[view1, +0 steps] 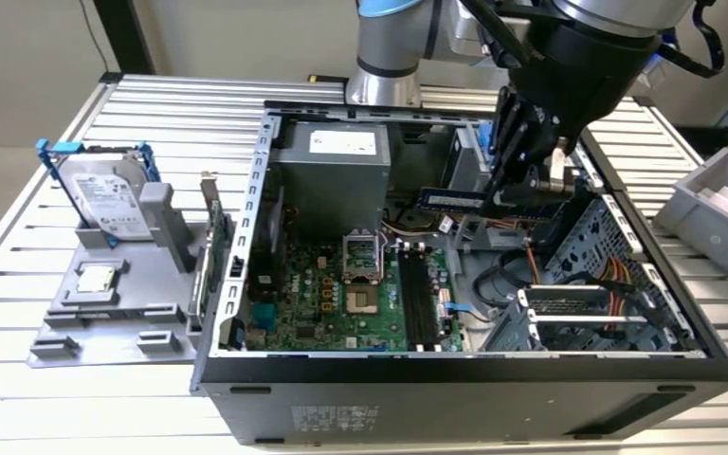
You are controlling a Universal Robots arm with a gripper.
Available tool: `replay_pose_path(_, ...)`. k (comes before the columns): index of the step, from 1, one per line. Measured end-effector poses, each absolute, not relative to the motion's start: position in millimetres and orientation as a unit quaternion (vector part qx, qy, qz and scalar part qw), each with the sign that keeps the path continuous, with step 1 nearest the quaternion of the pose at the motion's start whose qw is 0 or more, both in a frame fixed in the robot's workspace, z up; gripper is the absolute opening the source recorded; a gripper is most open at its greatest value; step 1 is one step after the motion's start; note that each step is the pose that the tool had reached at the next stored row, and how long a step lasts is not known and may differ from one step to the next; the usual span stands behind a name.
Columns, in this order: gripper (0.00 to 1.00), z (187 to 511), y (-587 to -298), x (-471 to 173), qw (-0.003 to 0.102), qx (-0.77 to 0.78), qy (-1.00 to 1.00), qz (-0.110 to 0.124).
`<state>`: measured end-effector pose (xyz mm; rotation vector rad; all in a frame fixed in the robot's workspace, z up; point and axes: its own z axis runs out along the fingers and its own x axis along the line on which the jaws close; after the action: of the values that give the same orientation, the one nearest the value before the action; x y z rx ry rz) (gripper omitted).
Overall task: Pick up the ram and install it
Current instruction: 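Insert the ram into the slot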
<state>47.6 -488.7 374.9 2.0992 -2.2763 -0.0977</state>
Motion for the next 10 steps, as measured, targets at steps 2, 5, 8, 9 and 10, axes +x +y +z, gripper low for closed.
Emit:
replay_pose_path(2, 0.00, 374.8, -487.8, 48.4, 0.022, 0.677, -0.735, -0.032)
replay_pose_path(5, 0.00, 374.8, -485.2, 49.2, 0.022, 0.677, -0.735, -0.032)
replay_pose_path(8, 0.00, 374.8, -482.5, 49.8, 0.022, 0.677, -0.735, -0.032)
replay_pose_path(9, 0.00, 374.8, -482.4, 49.8, 0.022, 0.677, -0.735, -0.032)
replay_pose_path(10, 0.00, 374.8, -482.4, 49.8, 0.022, 0.677, -0.735, -0.032)
